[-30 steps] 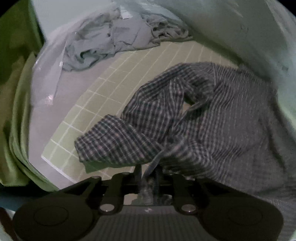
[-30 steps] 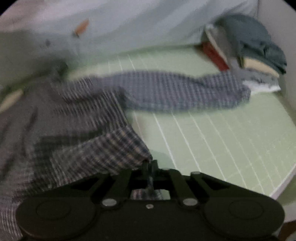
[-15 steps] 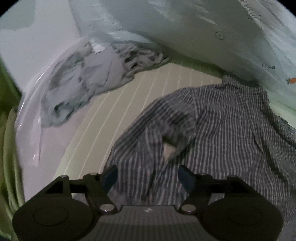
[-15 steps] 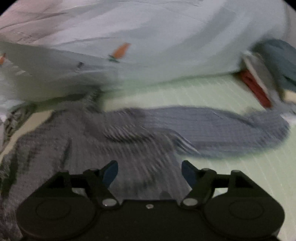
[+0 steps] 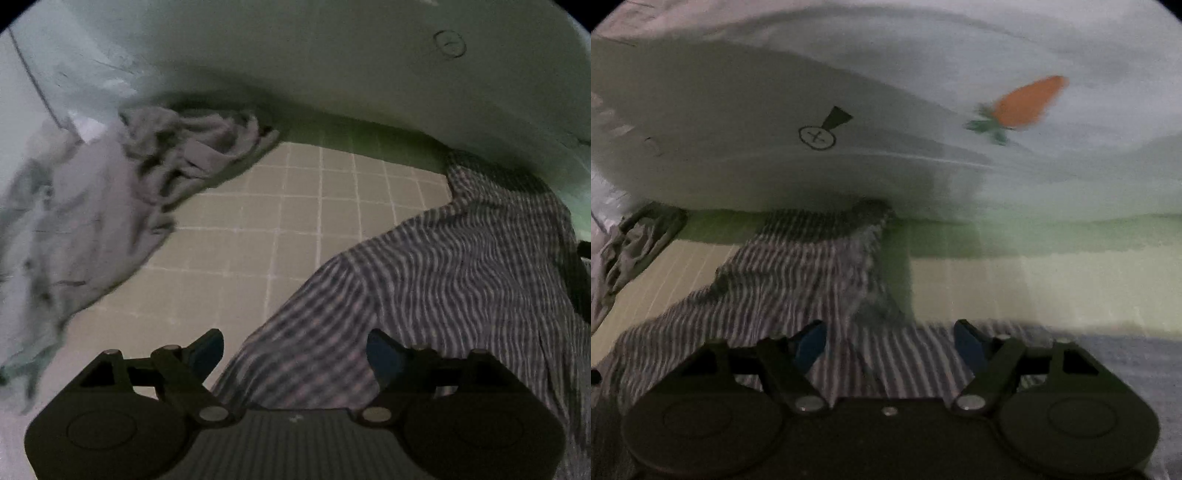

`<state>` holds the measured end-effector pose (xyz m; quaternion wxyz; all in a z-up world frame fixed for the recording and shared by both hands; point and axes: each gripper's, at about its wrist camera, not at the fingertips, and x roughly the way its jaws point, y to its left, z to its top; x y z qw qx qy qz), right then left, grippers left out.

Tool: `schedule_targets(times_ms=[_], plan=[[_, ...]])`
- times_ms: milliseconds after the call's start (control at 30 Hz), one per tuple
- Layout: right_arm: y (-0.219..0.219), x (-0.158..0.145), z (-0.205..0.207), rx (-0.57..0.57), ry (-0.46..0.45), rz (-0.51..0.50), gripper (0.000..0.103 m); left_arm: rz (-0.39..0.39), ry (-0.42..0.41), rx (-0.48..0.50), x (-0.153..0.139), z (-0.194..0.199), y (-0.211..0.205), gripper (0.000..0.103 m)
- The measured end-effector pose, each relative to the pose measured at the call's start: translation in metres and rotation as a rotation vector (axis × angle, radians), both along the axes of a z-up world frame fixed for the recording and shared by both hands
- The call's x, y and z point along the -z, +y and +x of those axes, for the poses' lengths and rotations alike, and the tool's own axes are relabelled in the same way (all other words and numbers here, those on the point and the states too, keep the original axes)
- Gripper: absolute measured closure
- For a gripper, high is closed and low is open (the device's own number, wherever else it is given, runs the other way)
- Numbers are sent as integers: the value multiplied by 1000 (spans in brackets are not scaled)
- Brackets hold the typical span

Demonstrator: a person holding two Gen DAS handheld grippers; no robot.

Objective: Fold clothes

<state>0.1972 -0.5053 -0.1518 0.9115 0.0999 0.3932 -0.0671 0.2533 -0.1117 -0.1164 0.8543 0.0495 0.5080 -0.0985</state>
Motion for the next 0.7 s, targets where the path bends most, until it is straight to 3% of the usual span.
schedule_targets(times_ms=[100, 167, 200, 233, 300, 333, 500, 600, 667, 700], plan=[[0, 9, 30, -11, -8, 9, 27, -21, 28, 15, 11, 9, -9, 26], [-1, 15, 48, -21, 4, 20, 30, -18, 53, 27, 17, 11, -15, 48], [-2, 18, 55, -37, 17, 31, 44, -12, 60, 39, 20, 10, -18, 54], [-2, 22, 61, -56, 33, 44, 72, -5, 68, 51, 22, 10, -22, 69], [-2, 28, 73, -94, 56, 71, 96, 34, 49, 58, 24, 9, -29, 93], [-1, 29, 79, -106, 55, 58, 99, 56, 37, 59, 24, 8, -33, 100], [-8, 19, 113, -101, -1, -55, 100, 47, -44, 33, 16, 34, -40, 101], [-19, 5, 146, -74, -54, -99, 99, -3, -102, -42, 6, 66, -50, 100], [-25, 1, 165, -64, -54, -120, 97, -4, -124, -90, 2, 80, -60, 87], [-28, 2, 173, -54, -34, -124, 90, 0, -120, -105, 1, 85, -64, 82]])
